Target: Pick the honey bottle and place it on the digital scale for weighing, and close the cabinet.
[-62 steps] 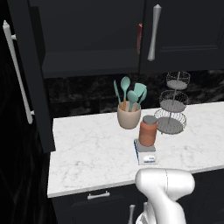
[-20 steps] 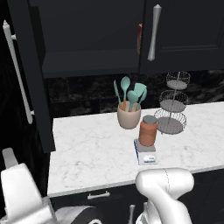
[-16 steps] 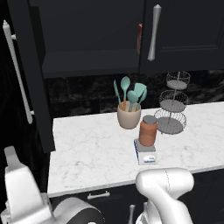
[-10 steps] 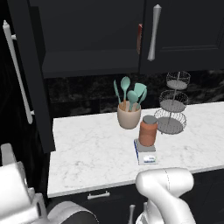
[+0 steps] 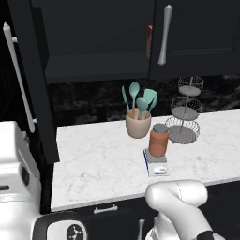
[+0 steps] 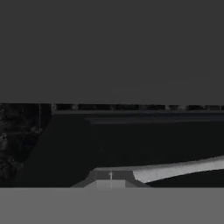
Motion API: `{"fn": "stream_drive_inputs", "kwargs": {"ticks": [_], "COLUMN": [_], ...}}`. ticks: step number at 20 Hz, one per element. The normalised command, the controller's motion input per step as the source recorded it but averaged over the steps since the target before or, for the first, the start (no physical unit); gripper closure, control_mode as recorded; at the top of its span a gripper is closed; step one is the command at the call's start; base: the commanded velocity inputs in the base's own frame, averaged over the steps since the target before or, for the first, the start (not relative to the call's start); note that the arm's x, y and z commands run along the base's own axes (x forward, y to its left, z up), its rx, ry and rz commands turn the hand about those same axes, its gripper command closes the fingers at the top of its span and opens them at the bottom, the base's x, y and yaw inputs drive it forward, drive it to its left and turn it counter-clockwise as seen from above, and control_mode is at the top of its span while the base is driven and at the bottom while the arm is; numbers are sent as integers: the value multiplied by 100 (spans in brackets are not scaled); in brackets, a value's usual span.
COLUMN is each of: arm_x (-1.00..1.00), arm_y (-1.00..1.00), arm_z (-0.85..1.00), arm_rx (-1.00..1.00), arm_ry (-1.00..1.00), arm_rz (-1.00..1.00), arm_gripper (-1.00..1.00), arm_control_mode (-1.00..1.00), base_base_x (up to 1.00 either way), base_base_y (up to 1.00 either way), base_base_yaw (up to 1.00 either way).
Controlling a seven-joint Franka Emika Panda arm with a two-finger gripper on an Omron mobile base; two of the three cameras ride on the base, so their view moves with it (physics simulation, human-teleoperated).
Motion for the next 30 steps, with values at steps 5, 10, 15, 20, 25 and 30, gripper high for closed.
{"fn": "stream_drive_inputs", "kwargs": {"ticks": [5,10,15,20,25,30], "arm_x": [37,62,66,51,0,26], "arm_y": [44,14,1,-10,-92,-97], "arm_z": [-36,-23,-7,-7,7,16], "arm_rx": [-13,-7,0,0,4,9], "arm_ry": [41,36,15,4,-2,3], "arm_rz": [-15,-10,0,0,-11,-17], "arm_gripper": [100,100,100,100,100,100], "arm_control_mode": [-100,-100,-100,-100,-100,-100], "base_base_x": [0,0,0,0,0,0], "base_base_y": [0,0,0,0,0,0], "base_base_yaw": [0,0,0,0,0,0]}}
